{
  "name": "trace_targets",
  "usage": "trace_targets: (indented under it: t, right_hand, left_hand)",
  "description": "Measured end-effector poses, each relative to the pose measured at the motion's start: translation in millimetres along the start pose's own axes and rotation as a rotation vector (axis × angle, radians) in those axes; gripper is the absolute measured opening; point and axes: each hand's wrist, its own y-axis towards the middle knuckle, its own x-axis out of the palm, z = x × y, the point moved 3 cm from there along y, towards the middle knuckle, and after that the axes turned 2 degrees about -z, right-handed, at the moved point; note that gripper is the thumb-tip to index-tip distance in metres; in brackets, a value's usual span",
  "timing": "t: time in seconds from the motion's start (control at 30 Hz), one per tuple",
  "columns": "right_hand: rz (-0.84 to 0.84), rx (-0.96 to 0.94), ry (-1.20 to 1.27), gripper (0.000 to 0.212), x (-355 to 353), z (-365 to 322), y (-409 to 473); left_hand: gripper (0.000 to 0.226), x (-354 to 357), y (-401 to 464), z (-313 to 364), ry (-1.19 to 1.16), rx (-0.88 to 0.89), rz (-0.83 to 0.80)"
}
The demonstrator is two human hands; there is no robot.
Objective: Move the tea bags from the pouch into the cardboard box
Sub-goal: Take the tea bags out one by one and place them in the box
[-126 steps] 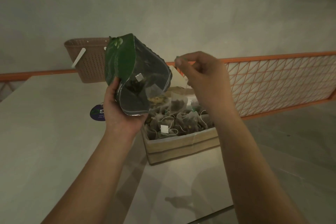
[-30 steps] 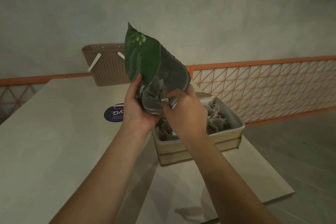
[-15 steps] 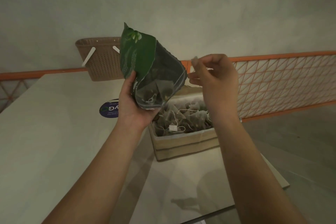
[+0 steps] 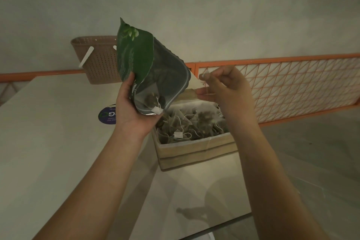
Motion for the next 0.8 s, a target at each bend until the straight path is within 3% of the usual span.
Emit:
trace_targets:
  t: [0.07, 0.13, 0.23, 0.4, 0.43, 0.5, 0.53, 0.6, 0.67, 0.8]
  right_hand:
    - [-0.033, 0.05, -0.088, 0.01, -0.8, 14.0, -3.2]
    - [-0.129, 0.045, -0.404, 0.002, -3.0, 30.3, -8.0]
    - [-0.297, -0.005, -0.796, 0.017, -5.1, 45.3, -18.6]
    - [-0.421, 0.101, -0.943, 0.021, -10.4, 44.0, -20.0]
    - [-0.416, 0.13, -0.991, 0.022, -11.0, 44.4, -19.4]
    - [-0.373, 0.167, -1.074, 0.004, -10.3, 45.9, -18.1]
    - [-0.357, 0.187, -1.111, 0.012, -9.2, 47.5, -18.3]
    - [-0.334, 0.216, -1.144, 0.024, -5.5, 50.1, -17.8]
    - [-0.313, 0.14, -1.143, 0.019, 0.4, 46.9, -17.4]
    - [-0.211, -0.044, -0.713, 0.021, 12.3, 27.5, -18.1]
  left_hand:
    - [0.052, -0.6, -0.1, 0.3, -0.009, 0.001, -0.014]
    - [0.051, -2.1, 0.0, 1.0, 0.004, 0.008, 0.0]
    - [0.052, -2.3, -1.1, 0.9, 0.005, 0.016, 0.004]
    - [0.052, -4.1, -1.9, -1.0, 0.0, 0.026, 0.01]
    - [0.051, -4.0, -2.4, -0.9, -0.001, 0.029, 0.011]
    - [0.051, -4.2, -2.6, -1.7, -0.007, 0.028, 0.012]
    - [0.051, -4.2, -2.7, -2.2, -0.011, 0.027, 0.01]
    - [0.051, -3.6, -3.2, -3.3, -0.017, 0.022, 0.013]
    - [0.051, -2.8, -3.6, -3.4, -0.011, 0.016, 0.003]
    - [0.053, -3.8, -3.4, -1.8, -0.033, 0.021, -0.001]
